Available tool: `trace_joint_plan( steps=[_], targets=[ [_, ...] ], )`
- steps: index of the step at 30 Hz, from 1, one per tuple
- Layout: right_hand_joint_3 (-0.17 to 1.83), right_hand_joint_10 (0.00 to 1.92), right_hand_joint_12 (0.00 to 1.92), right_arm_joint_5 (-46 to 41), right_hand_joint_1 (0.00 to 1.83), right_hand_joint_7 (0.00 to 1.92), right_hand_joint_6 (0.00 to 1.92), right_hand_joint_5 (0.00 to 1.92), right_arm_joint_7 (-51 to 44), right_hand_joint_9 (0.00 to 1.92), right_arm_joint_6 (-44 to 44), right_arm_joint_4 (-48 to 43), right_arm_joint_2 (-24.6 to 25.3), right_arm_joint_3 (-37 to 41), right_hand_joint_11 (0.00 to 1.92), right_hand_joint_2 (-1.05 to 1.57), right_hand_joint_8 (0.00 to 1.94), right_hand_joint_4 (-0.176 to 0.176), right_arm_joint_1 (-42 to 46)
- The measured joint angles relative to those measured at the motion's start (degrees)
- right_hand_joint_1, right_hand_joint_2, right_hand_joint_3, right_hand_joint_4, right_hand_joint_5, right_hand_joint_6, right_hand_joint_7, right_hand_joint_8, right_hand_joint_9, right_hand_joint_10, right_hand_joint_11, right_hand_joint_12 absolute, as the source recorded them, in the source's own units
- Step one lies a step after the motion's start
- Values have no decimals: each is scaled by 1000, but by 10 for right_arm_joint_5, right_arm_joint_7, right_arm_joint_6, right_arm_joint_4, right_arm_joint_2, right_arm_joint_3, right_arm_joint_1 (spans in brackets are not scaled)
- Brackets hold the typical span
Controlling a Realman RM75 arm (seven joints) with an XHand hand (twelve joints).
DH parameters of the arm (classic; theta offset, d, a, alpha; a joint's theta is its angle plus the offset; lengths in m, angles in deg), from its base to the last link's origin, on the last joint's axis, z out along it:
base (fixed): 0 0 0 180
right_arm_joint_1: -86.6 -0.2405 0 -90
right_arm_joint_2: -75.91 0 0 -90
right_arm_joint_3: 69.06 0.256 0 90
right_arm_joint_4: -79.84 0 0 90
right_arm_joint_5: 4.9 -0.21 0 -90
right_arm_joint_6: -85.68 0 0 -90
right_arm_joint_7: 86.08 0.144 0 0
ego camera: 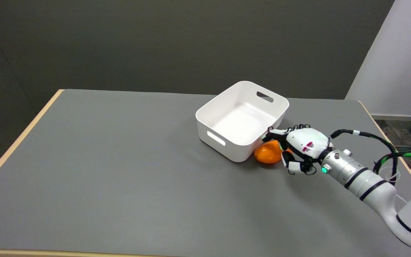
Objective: Pick up mango.
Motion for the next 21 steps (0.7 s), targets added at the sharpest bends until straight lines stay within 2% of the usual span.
trace_joint_plan(
  steps=[10, 21],
  targets=[
    [874, 1921, 1921, 12, 1274, 590, 613, 417, 18, 579, -21, -22, -29, -33, 812, 973, 1941, 100, -29],
    [898, 1921, 1921, 14, 1279, 601, 630, 425, 27, 623, -59, -8, -37, -29, 827, 958, 1941, 108, 2]
  ],
)
